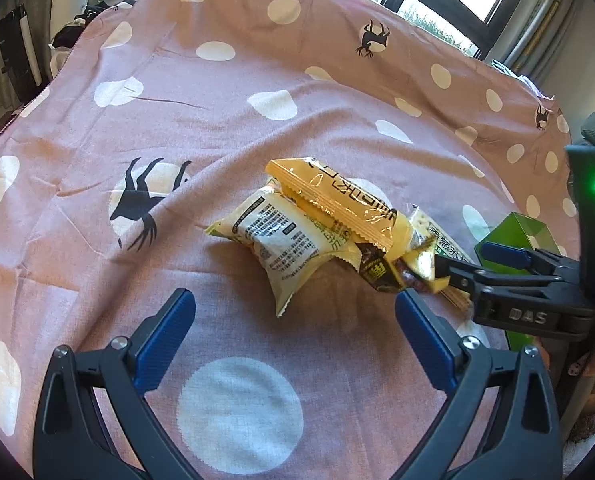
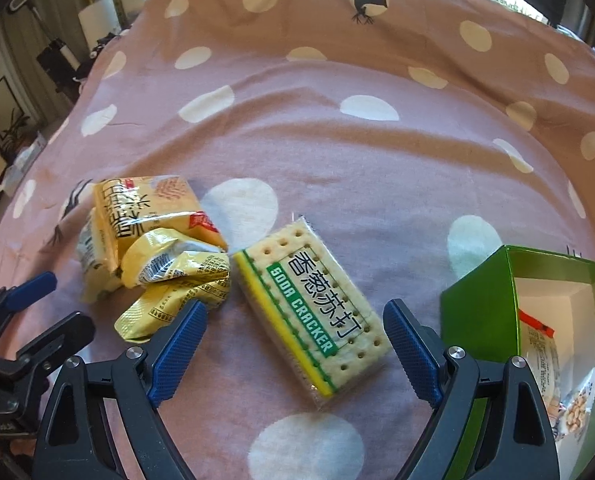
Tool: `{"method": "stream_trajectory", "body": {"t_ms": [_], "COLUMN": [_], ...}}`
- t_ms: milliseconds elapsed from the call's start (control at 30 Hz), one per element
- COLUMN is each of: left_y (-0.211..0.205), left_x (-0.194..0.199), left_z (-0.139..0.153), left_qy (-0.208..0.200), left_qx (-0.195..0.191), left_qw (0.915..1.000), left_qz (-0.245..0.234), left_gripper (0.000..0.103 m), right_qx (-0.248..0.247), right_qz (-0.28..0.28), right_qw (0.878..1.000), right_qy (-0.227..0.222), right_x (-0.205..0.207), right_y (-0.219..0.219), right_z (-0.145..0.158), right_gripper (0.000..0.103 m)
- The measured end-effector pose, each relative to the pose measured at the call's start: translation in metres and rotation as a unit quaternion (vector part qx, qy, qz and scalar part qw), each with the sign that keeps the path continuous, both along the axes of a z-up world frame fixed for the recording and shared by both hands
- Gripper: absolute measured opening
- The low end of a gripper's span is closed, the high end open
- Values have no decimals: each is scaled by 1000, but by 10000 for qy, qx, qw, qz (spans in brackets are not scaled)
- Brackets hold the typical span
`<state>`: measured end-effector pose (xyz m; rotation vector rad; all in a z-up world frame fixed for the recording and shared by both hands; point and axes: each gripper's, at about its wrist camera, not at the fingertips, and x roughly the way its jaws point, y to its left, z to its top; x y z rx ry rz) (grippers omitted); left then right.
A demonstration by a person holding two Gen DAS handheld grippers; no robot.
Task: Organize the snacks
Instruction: 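Move the open right gripper back to the SODA CRACKER pack, then grasp the SODA CRACKER pack with the right gripper and lift it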
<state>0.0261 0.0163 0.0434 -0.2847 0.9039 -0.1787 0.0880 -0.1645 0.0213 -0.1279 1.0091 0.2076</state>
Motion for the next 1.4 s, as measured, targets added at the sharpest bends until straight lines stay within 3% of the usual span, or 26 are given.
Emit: {"method": "stream_trajectory", "body": {"t_ms": [200,333,433,767,1000,1167,1400], "left_y": [-1,1,3,6,5,-5,-24], "left_x": [1,3,2,-15,-27,-34,-41], "left_z": [-3,-3,0,19,23,25,18], "left_qy": [31,88,85,-90,-49,-44,99], "left_qx": [88,39,8,99,89,154,302], "left_qw": [10000,9999,9999,9998,9998,9999,9995], "left_qz": [-19,30,62,162,175,64,-86], "left_gripper": [101,101,101,101,101,101,100], "right_qx": [-129,-29,112,1028,1191,1601,1704], "right_qz": [-159,-126,-157,-348,-619,-566,-1001], "right_qw": [9992,9994,9994,9922,9882,9805,9787], "right_qy": [333,316,305,614,742,988,551], "right_x": [13,12,6,-37,-63,-69,-76], "right_y": [-1,2,2,-2,0,-2,-23], "right_z": [-24,-27,-24,-21,-20,-19,-1], "right_gripper": [89,63,58,56,56,56,63]}}
